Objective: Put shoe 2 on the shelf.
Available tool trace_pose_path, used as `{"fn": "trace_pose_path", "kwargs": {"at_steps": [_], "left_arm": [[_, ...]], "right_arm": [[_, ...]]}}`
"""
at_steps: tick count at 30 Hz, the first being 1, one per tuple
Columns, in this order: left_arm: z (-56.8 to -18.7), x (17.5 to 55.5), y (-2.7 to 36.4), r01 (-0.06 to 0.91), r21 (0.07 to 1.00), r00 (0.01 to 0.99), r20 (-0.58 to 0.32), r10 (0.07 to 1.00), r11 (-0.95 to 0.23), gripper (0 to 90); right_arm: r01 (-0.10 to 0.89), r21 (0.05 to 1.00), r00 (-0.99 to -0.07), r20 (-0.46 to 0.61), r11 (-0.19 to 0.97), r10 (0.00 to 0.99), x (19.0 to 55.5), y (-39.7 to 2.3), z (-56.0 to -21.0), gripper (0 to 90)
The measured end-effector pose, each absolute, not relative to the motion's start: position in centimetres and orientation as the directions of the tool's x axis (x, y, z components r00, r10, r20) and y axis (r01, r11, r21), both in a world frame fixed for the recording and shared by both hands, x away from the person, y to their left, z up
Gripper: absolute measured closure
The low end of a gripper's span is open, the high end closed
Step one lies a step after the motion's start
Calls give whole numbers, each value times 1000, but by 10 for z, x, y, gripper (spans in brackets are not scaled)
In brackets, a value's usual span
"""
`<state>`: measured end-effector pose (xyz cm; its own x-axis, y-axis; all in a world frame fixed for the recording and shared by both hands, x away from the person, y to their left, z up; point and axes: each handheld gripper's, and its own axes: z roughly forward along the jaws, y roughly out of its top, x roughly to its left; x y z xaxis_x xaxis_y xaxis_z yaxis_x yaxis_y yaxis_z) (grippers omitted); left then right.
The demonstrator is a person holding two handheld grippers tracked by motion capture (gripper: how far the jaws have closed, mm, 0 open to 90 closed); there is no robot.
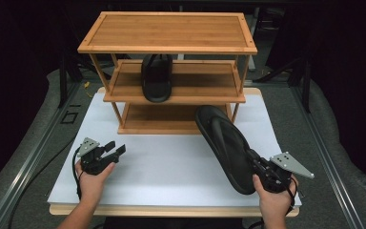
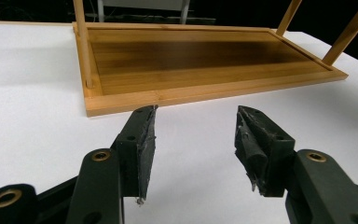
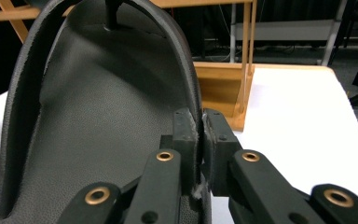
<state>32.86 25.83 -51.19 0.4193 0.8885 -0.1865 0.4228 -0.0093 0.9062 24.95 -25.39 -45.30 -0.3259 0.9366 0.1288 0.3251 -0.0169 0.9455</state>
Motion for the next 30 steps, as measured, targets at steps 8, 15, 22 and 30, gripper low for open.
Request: {"fn": "trace_pose_path", "kwargs": {"at_steps": [8,15,22,30], "left_arm": [[-512,329,259,426,905,413,-190,891,-5,477],[-512,329,260,427,904,414,-191,890,-5,476],[-513,329,260,428,904,416,-194,888,-3,475],[-512,329,262,428,904,409,-197,891,3,471]], "right_arm": [[274,961,-319,121,-31,940,248,-259,-436,846],[243,969,-309,128,-52,942,255,-265,-419,846],[227,972,-310,132,-61,941,266,-268,-405,846],[214,976,-313,111,-44,943,280,-264,-394,846]]}}
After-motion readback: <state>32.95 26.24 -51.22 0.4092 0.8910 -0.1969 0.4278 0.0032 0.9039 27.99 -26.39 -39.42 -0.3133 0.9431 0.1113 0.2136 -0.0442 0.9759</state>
